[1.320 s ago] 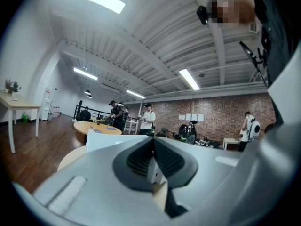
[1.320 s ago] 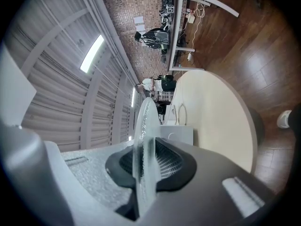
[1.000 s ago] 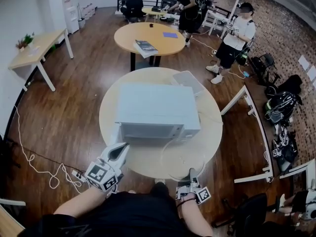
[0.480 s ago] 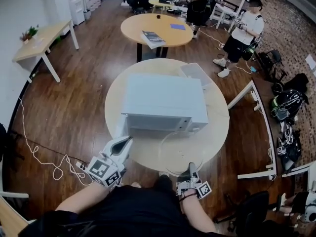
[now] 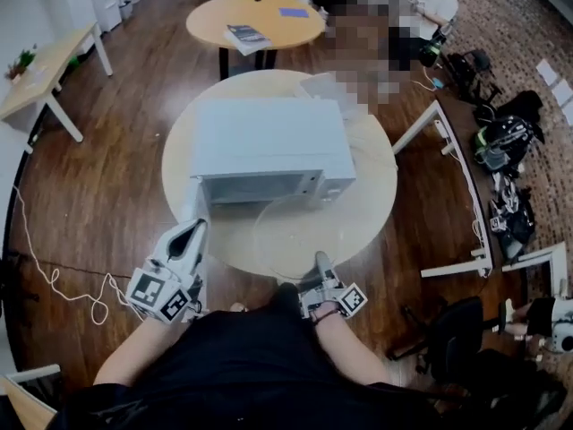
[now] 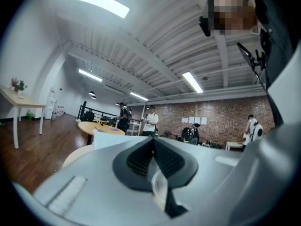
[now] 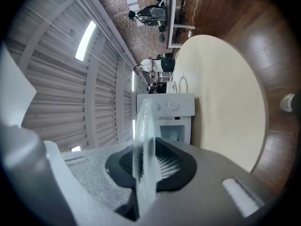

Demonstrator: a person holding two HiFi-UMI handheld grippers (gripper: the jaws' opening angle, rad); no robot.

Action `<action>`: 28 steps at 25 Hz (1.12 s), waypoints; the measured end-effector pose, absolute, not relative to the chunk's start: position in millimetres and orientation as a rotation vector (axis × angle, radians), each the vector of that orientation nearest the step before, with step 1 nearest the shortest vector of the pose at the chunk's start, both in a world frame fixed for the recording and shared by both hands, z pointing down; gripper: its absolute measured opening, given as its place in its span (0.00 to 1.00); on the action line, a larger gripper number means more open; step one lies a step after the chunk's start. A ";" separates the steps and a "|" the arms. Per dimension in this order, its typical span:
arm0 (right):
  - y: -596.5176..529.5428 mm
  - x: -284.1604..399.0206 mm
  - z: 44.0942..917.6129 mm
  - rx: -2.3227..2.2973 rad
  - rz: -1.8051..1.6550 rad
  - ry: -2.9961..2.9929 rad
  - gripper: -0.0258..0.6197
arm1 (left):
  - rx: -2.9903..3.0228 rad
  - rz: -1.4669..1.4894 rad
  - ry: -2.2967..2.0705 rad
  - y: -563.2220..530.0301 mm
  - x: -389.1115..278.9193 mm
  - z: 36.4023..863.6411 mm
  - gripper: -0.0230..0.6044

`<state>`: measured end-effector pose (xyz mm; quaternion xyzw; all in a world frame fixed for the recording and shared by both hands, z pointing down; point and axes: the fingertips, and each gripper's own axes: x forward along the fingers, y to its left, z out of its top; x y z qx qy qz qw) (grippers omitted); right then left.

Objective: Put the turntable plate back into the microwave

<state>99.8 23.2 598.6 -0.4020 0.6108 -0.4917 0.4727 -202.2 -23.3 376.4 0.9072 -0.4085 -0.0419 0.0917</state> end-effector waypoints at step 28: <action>-5.2 88.4 589.3 -0.992 -1.347 1.507 0.10 | 2.719 -0.150 -1.139 -36.0 -174.2 395.6 0.05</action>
